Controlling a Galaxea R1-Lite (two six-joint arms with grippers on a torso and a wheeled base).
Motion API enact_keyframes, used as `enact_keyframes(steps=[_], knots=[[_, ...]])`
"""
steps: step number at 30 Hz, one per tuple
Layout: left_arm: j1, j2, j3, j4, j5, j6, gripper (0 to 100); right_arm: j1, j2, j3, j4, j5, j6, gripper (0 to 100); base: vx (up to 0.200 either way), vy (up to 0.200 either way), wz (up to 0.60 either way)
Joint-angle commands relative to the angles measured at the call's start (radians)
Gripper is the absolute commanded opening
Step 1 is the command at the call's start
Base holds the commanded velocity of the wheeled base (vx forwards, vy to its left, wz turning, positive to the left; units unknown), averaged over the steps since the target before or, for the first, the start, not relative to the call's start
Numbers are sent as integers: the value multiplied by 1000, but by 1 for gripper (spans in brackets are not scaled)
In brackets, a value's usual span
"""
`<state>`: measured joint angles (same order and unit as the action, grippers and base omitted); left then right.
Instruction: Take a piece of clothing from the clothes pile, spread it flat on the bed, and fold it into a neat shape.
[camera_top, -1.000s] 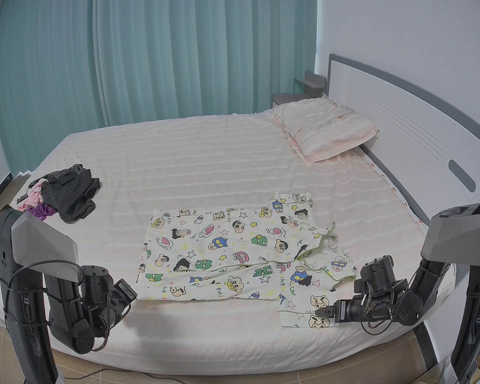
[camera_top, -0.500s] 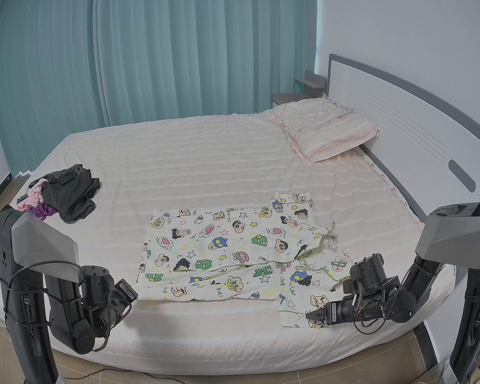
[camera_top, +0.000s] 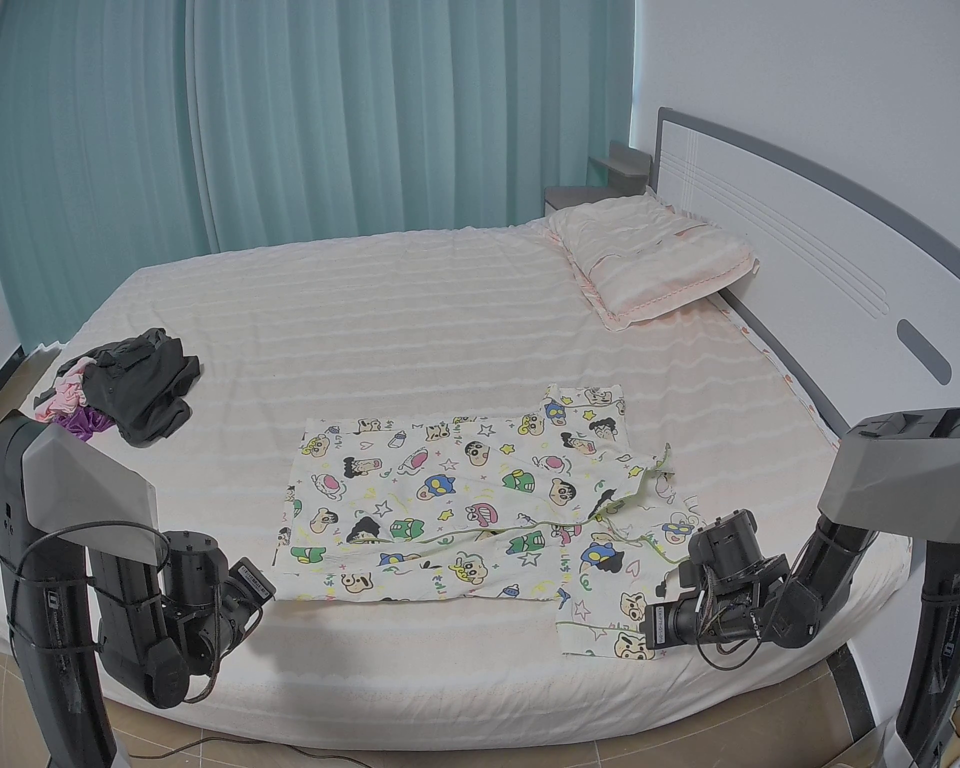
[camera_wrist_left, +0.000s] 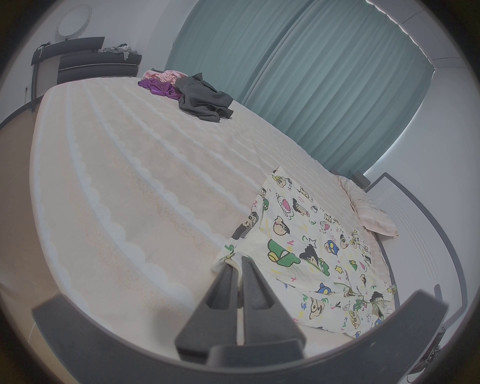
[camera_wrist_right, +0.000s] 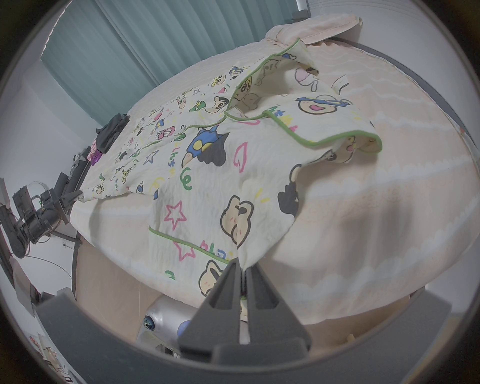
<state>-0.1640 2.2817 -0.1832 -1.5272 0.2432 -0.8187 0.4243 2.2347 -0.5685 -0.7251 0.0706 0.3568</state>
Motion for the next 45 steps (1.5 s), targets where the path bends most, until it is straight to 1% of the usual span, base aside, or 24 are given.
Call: enact_keyframes(steps=[1, 3, 6, 7, 8, 9, 10, 11, 12, 15, 16, 17, 20, 23, 28, 33, 36, 40, 45], knots=[[0, -2, 2, -1, 1, 0, 0, -5, -15, 4, 1, 3, 2, 0, 0, 0, 0], [0, -2, 5, -1, 1, 0, 0, -21, -40, 29, 1, 21, 5, 0, 0, 0, 0], [-2, -4, 13, -1, 2, 1, 0, -82, -98, 59, 3, 101, 5, 0, 0, 0, 0], [-2, -4, 13, -1, 2, 1, 0, -82, -98, 59, 3, 101, 5, 0, 0, 0, 0], [-9, -7, 27, -1, 2, 3, 0, -121, -136, 84, 7, 149, 5, 0, 0, 0, 0], [-12, -8, 30, -1, 1, 3, 0, -131, -148, 93, 12, 164, 5, 0, 0, 0, 0], [-22, -11, 42, -1, 1, 1, 0, -147, -176, 111, 30, 199, 5, 0, 0, 0, 0], [-22, -11, 42, -1, 1, 1, 0, -147, -176, 111, 30, 199, 5, 0, 0, 0, 0], [-35, -16, 64, -2, 1, 3, 0, -162, -217, 125, 67, 239, 5, 0, 0, 0, 0], [-48, -44, 90, -5, -1, 7, 0, -186, -290, 128, 151, 287, 4, 0, 0, 0, 0], [-49, -48, 93, -5, -1, 7, 0, -190, -300, 127, 167, 293, 2, 0, 0, 0, 0], [-55, -56, 105, -5, -2, 9, 0, -200, -336, 121, 225, 311, -2, 0, 0, 0, 0], [-77, -56, 117, -7, -7, 24, 0, -216, -397, 101, 357, 334, -21, 0, 0, 0, 0], [-98, -56, 137, -7, -5, 56, 0, -228, -432, 96, 424, 362, -48, 0, 0, 0, 0], [-114, -57, 182, -7, -2, 98, 0, -233, -474, 98, 504, 370, -61, 0, 0, 0, 0], [-117, -57, 183, 7, 21, 112, 0, -231, -514, 98, 576, 370, -79, 0, 0, 0, 0], [-120, -57, 183, 27, 21, 119, 0, -229, -524, 96, 596, 370, -81, 0, 0, 0, 0], [-137, -108, 183, 145, 18, 139, 0, -229, -529, 104, 632, 370, -96, 0, 0, 0, 0], [-138, -199, 183, 289, 1, 202, 0, -228, -529, 108, 664, 365, -119, 0, 0, 0, 0]])
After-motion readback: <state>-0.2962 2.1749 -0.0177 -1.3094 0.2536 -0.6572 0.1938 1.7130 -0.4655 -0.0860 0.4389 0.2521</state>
